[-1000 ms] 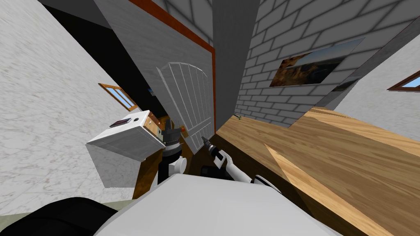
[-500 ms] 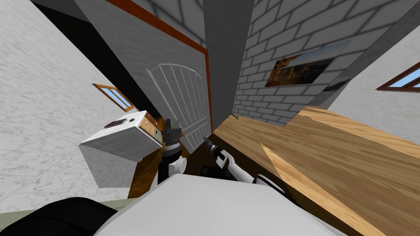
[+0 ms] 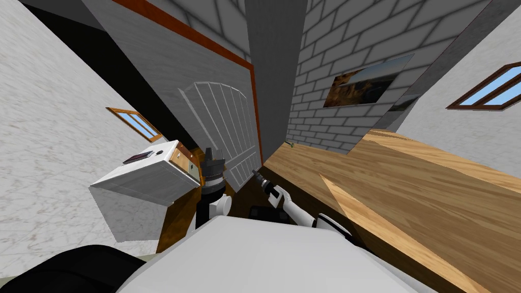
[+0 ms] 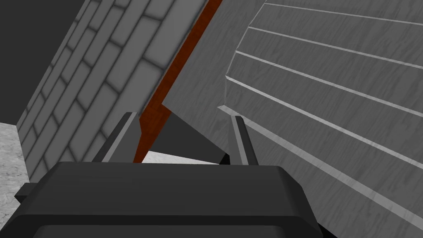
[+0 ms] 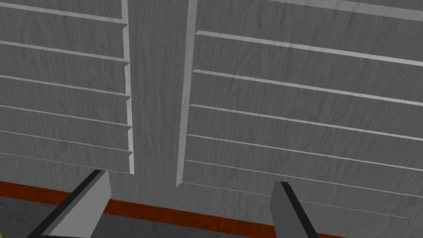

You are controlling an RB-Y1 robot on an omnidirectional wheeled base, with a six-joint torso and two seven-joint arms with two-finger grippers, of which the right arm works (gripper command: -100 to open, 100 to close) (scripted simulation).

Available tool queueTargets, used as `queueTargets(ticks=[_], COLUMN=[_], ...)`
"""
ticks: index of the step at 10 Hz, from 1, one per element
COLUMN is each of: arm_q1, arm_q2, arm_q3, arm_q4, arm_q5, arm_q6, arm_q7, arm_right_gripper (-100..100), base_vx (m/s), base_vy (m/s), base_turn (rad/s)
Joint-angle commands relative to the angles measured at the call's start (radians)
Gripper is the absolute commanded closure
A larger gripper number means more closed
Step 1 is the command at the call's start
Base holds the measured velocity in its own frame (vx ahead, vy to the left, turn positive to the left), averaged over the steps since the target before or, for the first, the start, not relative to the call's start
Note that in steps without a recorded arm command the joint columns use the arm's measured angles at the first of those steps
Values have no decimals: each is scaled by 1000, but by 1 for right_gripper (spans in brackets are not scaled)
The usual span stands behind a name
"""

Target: Pull the door open

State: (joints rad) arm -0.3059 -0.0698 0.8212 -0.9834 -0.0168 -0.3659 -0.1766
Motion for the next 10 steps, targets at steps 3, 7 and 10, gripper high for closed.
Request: queueTargets(ticks=[3, 7, 10], arm_q1=[-10, -16, -19], arm_q2=[37, 70, 91], arm_q3=[2, 3, 3], arm_q4=[12, 16, 18], arm_q5=[-5, -8, -10], arm_q6=[-4, -6, -7], arm_q7=[0, -1, -2], arm_right_gripper=[-100, -100, -100], base_vx=[38, 45, 34], base_vy=[220, 198, 219], base_turn=[6, 13, 32])
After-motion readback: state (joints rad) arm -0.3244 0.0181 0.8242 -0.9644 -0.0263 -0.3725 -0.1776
